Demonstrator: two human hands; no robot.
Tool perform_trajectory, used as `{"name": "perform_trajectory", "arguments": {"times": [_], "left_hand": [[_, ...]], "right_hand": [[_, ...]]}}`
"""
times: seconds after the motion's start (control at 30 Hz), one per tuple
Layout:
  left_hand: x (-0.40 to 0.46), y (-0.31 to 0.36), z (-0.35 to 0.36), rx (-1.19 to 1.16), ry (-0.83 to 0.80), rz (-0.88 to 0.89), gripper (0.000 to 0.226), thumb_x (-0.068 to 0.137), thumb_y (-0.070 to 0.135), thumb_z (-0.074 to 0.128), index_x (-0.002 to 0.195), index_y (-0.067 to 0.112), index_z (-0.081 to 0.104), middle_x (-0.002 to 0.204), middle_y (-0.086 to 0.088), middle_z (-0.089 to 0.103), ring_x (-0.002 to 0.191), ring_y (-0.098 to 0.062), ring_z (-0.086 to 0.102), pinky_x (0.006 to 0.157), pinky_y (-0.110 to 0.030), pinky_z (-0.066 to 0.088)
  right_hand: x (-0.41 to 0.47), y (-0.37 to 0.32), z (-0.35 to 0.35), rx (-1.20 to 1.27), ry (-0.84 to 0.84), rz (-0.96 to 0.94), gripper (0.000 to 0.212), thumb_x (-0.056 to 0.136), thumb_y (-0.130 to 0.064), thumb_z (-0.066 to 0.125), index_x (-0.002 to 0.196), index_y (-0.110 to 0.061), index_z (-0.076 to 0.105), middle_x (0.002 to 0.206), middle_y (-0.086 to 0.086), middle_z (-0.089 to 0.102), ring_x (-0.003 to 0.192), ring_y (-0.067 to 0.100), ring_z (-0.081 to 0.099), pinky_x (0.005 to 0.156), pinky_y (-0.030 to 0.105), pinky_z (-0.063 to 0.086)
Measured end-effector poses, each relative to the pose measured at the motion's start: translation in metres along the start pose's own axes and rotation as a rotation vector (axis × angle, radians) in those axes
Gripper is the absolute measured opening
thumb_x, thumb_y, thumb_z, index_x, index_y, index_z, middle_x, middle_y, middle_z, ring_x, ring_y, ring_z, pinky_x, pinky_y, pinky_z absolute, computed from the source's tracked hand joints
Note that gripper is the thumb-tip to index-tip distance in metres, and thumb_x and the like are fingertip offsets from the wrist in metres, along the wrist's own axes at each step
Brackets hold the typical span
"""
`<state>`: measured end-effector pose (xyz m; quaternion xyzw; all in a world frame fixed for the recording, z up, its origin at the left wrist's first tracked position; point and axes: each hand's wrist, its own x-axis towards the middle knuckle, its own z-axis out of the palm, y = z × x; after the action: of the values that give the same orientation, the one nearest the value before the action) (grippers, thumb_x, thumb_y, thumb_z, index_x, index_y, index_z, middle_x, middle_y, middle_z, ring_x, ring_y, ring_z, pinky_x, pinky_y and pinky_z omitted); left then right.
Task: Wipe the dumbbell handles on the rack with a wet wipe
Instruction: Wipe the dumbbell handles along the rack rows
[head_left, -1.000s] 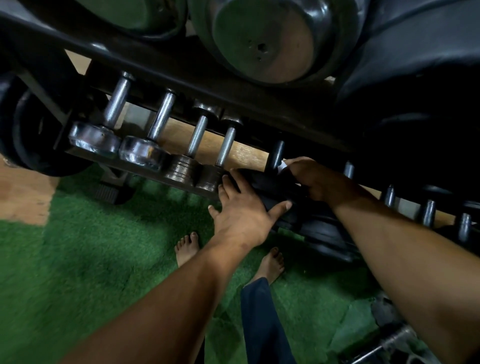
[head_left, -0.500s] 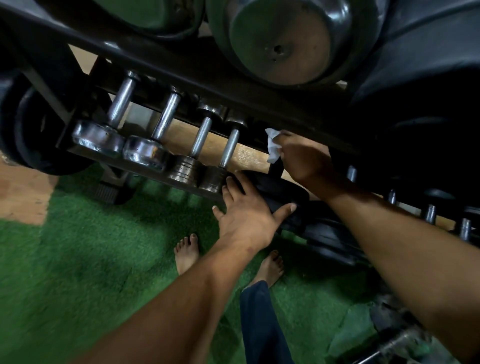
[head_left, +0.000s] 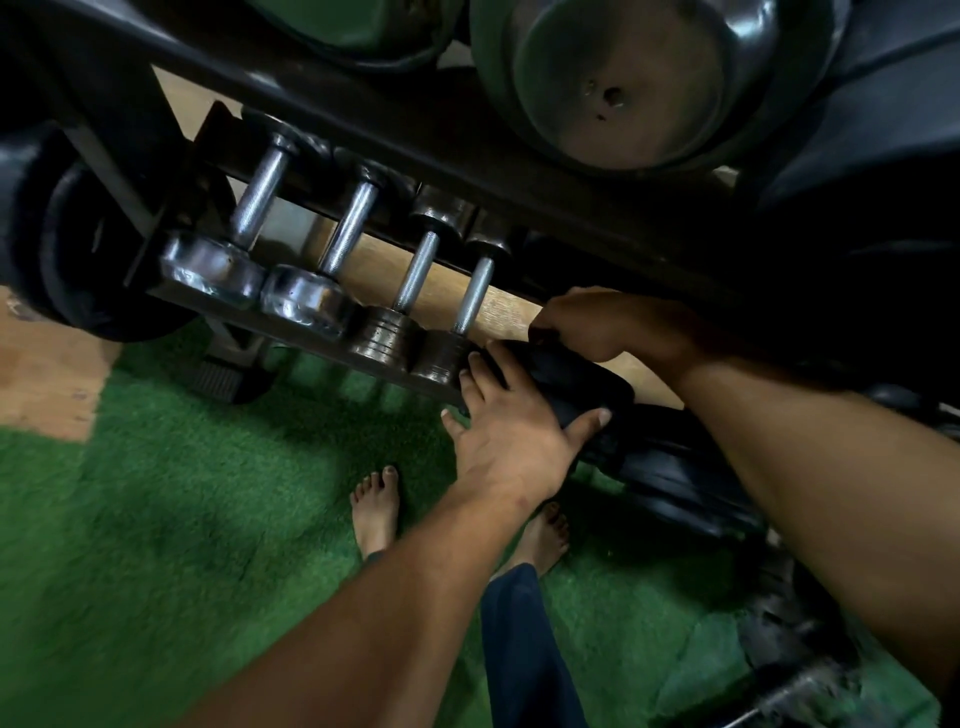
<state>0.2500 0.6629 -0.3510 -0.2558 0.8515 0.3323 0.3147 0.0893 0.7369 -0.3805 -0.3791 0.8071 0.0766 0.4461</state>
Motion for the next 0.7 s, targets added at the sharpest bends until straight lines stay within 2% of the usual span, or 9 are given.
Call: {"name": "perform_trajectory", "arguments": {"times": [0.17, 0.27, 0.33, 0.43, 0.5, 0.6, 0.63, 0.7], "left_hand": [[0.0, -0.001, -0.001, 0.005, -0.01, 0.006, 0.133, 0.076, 0.087, 0.054, 0.159, 0.01, -0.016, 0.169, -0.016, -0.003, 0.156, -0.033, 0.001, 0.121, -0.064, 0.015], [0.0, -0.001, -0.001, 0.006, -0.016, 0.008, 0.133, 0.076, 0.087, 0.053, 0.159, 0.01, -0.016, 0.169, -0.016, -0.004, 0.156, -0.033, 0.0, 0.121, -0.064, 0.015], [0.0, -0.001, -0.001, 0.007, -0.019, 0.013, 0.132, 0.077, 0.088, 0.052, 0.159, 0.009, -0.016, 0.169, -0.017, -0.004, 0.156, -0.033, 0.0, 0.121, -0.063, 0.016], [-0.001, -0.001, -0.002, 0.017, -0.019, 0.016, 0.132, 0.077, 0.088, 0.051, 0.159, 0.009, -0.016, 0.169, -0.017, -0.005, 0.156, -0.033, 0.0, 0.122, -0.063, 0.016], [-0.001, 0.0, -0.002, 0.019, -0.015, 0.008, 0.133, 0.076, 0.088, 0.052, 0.159, 0.009, -0.016, 0.169, -0.017, -0.004, 0.156, -0.033, 0.0, 0.122, -0.062, 0.016], [0.0, 0.0, -0.001, 0.024, -0.002, 0.005, 0.134, 0.074, 0.089, 0.052, 0.159, 0.009, -0.015, 0.169, -0.017, -0.002, 0.156, -0.033, 0.002, 0.122, -0.063, 0.018], [0.0, 0.0, -0.001, 0.028, -0.001, 0.008, 0.134, 0.074, 0.089, 0.052, 0.159, 0.009, -0.014, 0.169, -0.017, -0.001, 0.156, -0.033, 0.003, 0.121, -0.063, 0.018], [-0.001, 0.001, -0.001, 0.038, -0.001, 0.009, 0.133, 0.075, 0.089, 0.052, 0.159, 0.009, -0.014, 0.168, -0.017, 0.0, 0.156, -0.034, 0.003, 0.121, -0.063, 0.019]], "right_hand": [[-0.017, 0.013, 0.015, 0.271, 0.177, -0.02, 0.018, 0.092, -0.018, 0.055, 0.095, -0.019, 0.073, 0.085, 0.001, 0.071, 0.083, 0.016, 0.068, 0.079, 0.034, 0.052], [-0.034, 0.025, 0.037, 0.487, 0.285, 0.025, 0.019, 0.095, -0.025, 0.058, 0.093, -0.013, 0.073, 0.085, 0.004, 0.072, 0.084, 0.017, 0.069, 0.079, 0.038, 0.051], [-0.045, 0.032, 0.049, 0.59, 0.297, 0.119, 0.024, 0.095, -0.03, 0.061, 0.086, -0.012, 0.074, 0.08, 0.005, 0.071, 0.079, 0.015, 0.068, 0.075, 0.035, 0.049], [-0.049, 0.038, 0.06, 0.872, 0.267, 0.25, 0.034, 0.083, -0.049, 0.066, 0.078, -0.018, 0.077, 0.08, 0.007, 0.073, 0.078, 0.016, 0.069, 0.077, 0.036, 0.053], [-0.043, 0.041, 0.065, 0.914, 0.221, 0.289, 0.025, 0.088, -0.036, 0.065, 0.073, -0.021, 0.077, 0.077, 0.003, 0.074, 0.076, 0.017, 0.069, 0.076, 0.034, 0.054], [-0.031, 0.04, 0.069, 0.99, 0.13, 0.329, 0.035, 0.094, -0.014, 0.062, 0.063, -0.018, 0.075, 0.064, -0.004, 0.068, 0.059, 0.006, 0.06, 0.062, 0.026, 0.046], [-0.027, 0.041, 0.071, 1.036, 0.101, 0.331, 0.034, 0.094, -0.01, 0.06, 0.064, -0.015, 0.076, 0.062, -0.005, 0.067, 0.057, 0.005, 0.059, 0.061, 0.025, 0.045], [-0.023, 0.043, 0.072, 1.113, 0.075, 0.312, 0.025, 0.095, -0.004, 0.056, 0.08, -0.007, 0.076, 0.074, 0.002, 0.069, 0.066, 0.011, 0.061, 0.065, 0.027, 0.046]]}}
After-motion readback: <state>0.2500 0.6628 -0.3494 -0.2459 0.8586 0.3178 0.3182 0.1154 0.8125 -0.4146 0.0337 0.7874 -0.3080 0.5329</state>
